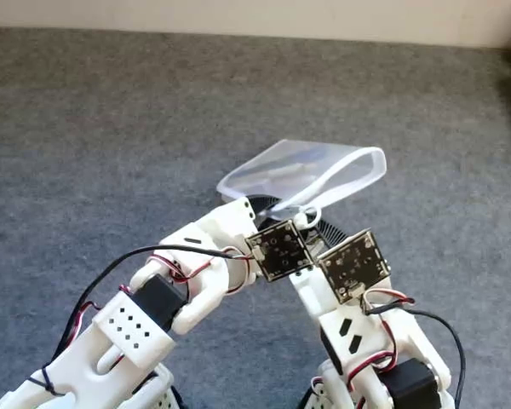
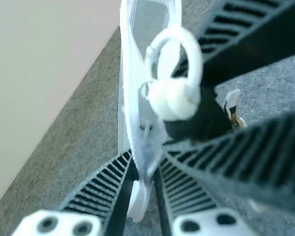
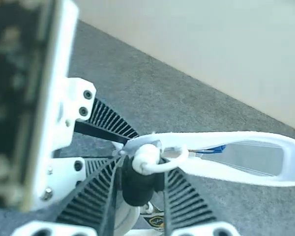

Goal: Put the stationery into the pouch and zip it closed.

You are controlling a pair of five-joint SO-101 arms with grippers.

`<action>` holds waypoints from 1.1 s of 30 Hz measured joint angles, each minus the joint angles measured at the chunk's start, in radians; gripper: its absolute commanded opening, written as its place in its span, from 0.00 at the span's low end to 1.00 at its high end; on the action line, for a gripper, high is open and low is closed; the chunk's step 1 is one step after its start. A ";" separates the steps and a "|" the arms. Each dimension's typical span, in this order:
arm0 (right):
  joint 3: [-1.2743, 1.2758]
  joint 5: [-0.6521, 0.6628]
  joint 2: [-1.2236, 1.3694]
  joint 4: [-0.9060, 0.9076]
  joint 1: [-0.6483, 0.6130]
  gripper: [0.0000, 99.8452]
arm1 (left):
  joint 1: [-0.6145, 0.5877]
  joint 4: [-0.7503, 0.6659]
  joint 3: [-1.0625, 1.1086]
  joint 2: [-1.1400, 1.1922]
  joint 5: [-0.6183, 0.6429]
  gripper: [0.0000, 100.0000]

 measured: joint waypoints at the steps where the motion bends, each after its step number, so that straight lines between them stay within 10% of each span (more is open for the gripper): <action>1: 0.000 0.000 0.000 -0.005 0.003 0.00 | -0.002 0.000 0.000 0.000 0.000 0.00; 33: 0.080 -0.035 0.038 -0.276 0.252 0.00 | -0.049 -0.020 -0.003 -0.002 -0.002 0.00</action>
